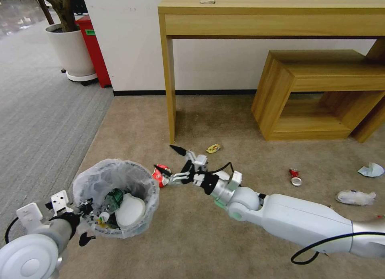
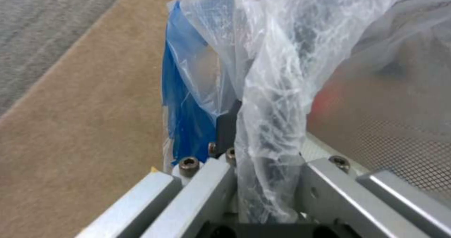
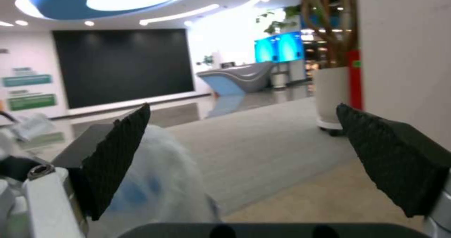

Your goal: Pick up the trash bin and place the garbage on the floor into it.

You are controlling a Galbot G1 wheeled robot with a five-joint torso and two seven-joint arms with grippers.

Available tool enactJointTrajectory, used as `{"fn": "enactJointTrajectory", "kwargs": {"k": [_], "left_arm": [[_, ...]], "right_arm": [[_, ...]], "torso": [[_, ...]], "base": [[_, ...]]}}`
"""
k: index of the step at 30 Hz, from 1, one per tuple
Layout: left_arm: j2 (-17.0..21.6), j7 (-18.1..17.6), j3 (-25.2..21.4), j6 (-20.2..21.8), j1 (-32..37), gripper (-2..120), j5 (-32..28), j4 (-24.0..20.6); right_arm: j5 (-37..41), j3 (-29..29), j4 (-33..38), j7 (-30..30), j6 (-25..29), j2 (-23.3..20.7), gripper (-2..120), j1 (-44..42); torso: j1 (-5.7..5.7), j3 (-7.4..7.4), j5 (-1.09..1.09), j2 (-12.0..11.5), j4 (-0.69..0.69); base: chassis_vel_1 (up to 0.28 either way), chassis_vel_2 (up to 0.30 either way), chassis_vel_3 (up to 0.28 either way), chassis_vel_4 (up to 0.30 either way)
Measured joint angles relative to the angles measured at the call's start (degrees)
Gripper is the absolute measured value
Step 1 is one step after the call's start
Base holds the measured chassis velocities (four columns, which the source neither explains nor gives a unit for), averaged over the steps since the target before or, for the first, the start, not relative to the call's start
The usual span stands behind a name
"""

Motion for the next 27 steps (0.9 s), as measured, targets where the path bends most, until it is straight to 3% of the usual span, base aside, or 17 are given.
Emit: {"fn": "enactJointTrajectory", "kwargs": {"k": [7, 13, 27], "left_arm": [[-1.12, 0.8, -4.85, -0.24, 2.92, 0, -0.52, -1.44], [-2.35, 2.92, -12.23, -0.41, 6.79, 0, -0.03, -2.67], [-7.11, 6.54, -19.11, -1.21, 11.72, 0, 3.03, -4.3]], "right_arm": [[-1.86, 6.36, -2.43, -0.24, 0.62, -1.86, 100, -6.55], [-5.19, 14.06, -6.13, 1.04, 1.42, -2.81, 100, -13.35], [-8.36, 25.01, -11.04, 1.53, 3.11, -3.17, 100, -24.78]], "torso": [[0.0, 0.0, 0.01, 0.0, 0.0], [-0.01, 0.0, -0.01, 0.0, 0.0], [0.0, 0.0, 0.01, 0.0, 0.0]], "base": [[0.0, 0.0, 0.0, 0.0], [0.0, 0.0, 0.0, 0.0], [0.0, 0.0, 0.0, 0.0]]}}
